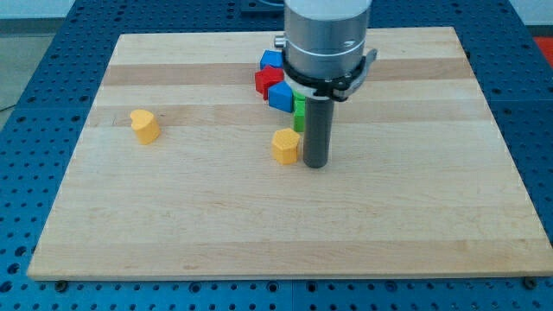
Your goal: Move the yellow hexagon closer to the green star
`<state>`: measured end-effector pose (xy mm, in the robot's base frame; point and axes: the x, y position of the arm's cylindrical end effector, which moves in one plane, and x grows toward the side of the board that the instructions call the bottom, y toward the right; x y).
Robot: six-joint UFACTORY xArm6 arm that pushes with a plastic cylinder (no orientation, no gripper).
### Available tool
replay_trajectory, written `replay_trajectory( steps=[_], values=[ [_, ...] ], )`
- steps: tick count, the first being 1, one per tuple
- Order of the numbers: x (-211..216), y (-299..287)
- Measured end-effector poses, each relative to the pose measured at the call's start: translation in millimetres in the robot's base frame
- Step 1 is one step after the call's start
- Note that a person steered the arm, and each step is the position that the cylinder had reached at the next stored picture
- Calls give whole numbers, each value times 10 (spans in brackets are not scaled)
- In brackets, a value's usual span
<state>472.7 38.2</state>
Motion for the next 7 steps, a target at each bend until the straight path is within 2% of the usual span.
replay_trajectory(
  steps=[1,2,3,5,7],
  values=[
    [175,-347],
    [230,-1226],
    [54,-1516],
    [-253,-895],
    [-289,-774]
  ],
)
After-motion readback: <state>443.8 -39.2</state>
